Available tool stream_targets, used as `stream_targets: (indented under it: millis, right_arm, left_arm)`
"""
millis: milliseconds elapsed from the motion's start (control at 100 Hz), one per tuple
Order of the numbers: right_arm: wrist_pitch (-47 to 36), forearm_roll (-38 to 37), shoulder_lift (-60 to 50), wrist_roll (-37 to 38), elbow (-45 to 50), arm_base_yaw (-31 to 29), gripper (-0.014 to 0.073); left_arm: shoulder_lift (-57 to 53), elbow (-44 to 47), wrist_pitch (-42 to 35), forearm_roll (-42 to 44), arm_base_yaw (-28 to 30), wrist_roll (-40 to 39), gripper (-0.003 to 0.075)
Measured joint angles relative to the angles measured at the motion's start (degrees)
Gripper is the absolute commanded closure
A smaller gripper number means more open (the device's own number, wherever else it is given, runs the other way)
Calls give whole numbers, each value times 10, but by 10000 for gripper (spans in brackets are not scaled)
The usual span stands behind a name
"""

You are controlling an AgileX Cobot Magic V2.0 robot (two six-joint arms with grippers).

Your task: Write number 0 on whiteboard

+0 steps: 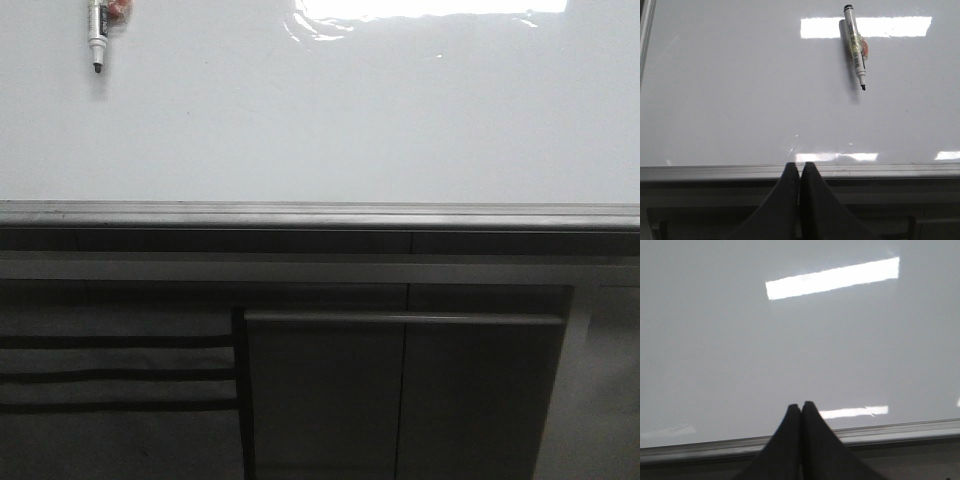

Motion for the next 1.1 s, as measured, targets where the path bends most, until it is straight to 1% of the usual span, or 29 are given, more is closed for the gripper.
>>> stream_targets:
  millis: [720,810,960,1100]
  right_arm:
    - [0,-1,0,0,0,0,666]
    - [10,-18,0,0,0,0,666]
    - [49,-77,0,0,0,0,666]
    - [58,-91,0,0,0,0,666]
  left_arm:
    - [0,0,0,0,0,0,741]
    - [0,0,0,0,0,0,741]
    - [0,0,0,0,0,0,741]
    - [0,0,0,0,0,0,741]
